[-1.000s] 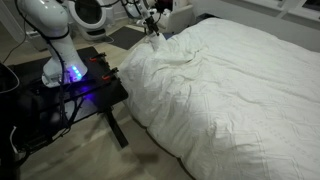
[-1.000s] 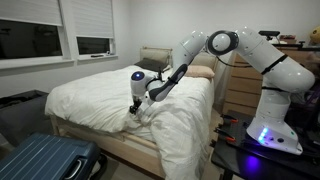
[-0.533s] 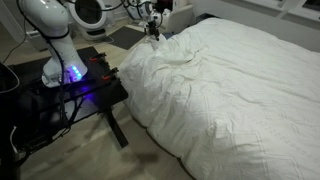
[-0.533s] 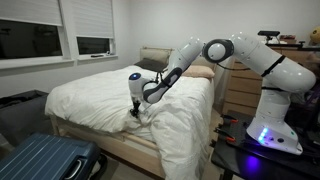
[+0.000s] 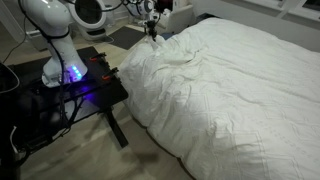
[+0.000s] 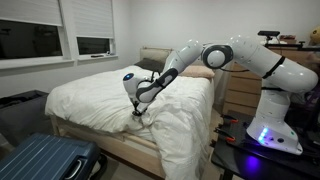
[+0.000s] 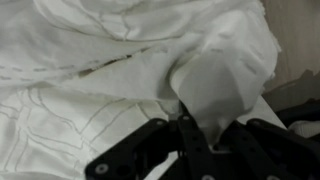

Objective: Straighten the duvet on the bottom right corner of the bed

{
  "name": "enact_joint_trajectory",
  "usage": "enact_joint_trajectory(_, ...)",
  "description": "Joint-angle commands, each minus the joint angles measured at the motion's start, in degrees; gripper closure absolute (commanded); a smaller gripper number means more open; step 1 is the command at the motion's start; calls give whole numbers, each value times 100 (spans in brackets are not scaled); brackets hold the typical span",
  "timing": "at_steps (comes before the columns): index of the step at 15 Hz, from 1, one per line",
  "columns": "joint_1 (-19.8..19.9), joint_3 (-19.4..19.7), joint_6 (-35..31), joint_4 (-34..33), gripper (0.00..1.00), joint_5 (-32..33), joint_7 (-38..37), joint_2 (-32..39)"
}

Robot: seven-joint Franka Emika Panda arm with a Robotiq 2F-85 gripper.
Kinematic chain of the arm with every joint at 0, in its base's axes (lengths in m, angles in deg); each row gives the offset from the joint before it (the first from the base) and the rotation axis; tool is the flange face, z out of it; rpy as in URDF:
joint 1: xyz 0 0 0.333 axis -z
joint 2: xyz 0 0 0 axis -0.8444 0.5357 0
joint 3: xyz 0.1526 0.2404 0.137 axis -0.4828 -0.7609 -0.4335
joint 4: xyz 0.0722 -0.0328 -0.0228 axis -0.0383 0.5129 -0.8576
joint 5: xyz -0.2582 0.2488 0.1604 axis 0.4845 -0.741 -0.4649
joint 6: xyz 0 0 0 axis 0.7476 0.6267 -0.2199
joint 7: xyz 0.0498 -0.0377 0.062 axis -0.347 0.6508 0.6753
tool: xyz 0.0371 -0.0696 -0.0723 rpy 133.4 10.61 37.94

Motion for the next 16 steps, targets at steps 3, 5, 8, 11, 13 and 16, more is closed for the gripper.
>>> enact_joint_trajectory(3, -2, -169, 1433, -1008, 98, -666, 1003, 463)
enact_joint_trajectory(5, 31, -253, 1655, -1255, 98, -865, 1349, 592)
enact_joint_trajectory(8, -40, -299, 1683, -1714, 98, -1024, 1664, 905)
enact_joint_trajectory(11, -128, -573, 2061, -2441, 98, -1048, 2021, 1358)
enact_joint_trajectory(13, -216, -780, 2289, -2781, 98, -1042, 2325, 1557)
enact_joint_trajectory(16, -520, -821, 2370, -3127, 98, -1141, 2646, 1703)
